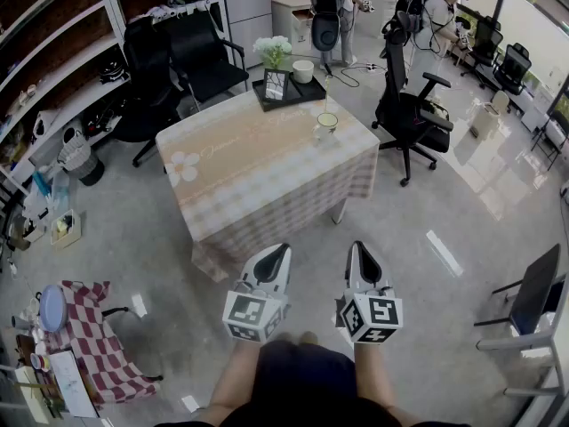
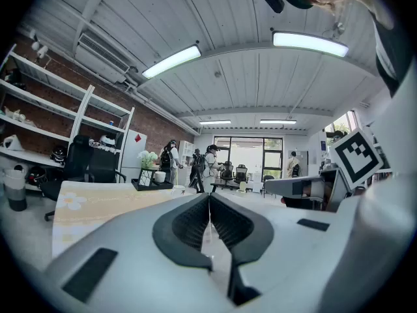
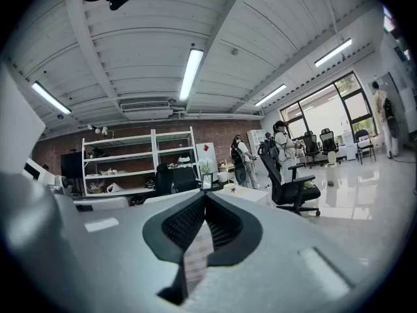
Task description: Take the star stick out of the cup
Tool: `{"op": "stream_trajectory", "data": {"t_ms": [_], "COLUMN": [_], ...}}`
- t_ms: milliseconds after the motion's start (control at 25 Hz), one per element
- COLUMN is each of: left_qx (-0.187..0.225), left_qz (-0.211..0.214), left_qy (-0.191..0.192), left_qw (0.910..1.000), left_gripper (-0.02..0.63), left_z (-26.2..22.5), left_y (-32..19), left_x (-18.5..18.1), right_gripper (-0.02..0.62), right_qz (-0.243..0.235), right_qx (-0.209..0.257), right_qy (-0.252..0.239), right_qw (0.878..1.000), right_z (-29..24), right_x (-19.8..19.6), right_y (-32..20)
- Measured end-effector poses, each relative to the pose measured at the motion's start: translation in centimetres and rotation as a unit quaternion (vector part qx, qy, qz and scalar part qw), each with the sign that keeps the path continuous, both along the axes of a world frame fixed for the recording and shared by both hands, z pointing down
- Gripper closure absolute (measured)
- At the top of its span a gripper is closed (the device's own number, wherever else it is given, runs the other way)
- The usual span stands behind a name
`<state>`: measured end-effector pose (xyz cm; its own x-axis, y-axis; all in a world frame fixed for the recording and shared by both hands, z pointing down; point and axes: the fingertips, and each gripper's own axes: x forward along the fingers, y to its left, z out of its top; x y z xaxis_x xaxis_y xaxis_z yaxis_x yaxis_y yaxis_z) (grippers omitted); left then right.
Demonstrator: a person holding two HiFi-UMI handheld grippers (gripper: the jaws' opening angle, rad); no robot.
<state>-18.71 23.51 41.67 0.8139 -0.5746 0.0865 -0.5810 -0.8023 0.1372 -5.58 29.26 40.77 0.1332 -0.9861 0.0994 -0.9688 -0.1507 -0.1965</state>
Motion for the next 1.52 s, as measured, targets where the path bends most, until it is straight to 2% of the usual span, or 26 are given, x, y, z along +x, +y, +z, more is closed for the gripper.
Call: {"op": "stream_trajectory", "data": {"t_ms": [280, 400, 920, 1200, 1520], "left_qx": [-0.007, -0.010, -0.019, -0.018, -0.024], "left_qz": [-0.006, -0.001, -0.004, -0.023, -0.031], "left_qy": [0.003, 0.003, 0.009, 0.012, 0.005], "left_qw": [1.0000, 0.9999, 0.9998, 0.9995, 0.9992], "left_gripper": [0.594, 0.594, 0.594, 0.594, 0.594], "left_z": [0.3, 0.5, 2.2, 2.7, 3.4], "left_y": [-0.6, -0.4, 0.2, 0.6, 1.3], "left_x": [0.1, 0.4, 2.5, 3.0, 2.9], "right_gripper": [0.592, 0.592, 0.592, 0.592, 0.592], "right_qz": [-0.011, -0.011, -0.003, -0.009, -0.023], "right_qx": [-0.003, 0.010, 0.008, 0.009, 0.005], "right_qy": [0.004, -0.003, -0.022, -0.029, -0.041], "right_qw": [1.000, 1.000, 1.000, 1.000, 0.999], "right_z": [-0.1, -0.2, 1.4, 2.0, 2.8], "right_x": [-0.2, -0.2, 2.5, 4.1, 3.9], "right_y": [-0.4, -0.3, 0.5, 1.1, 1.4]}}
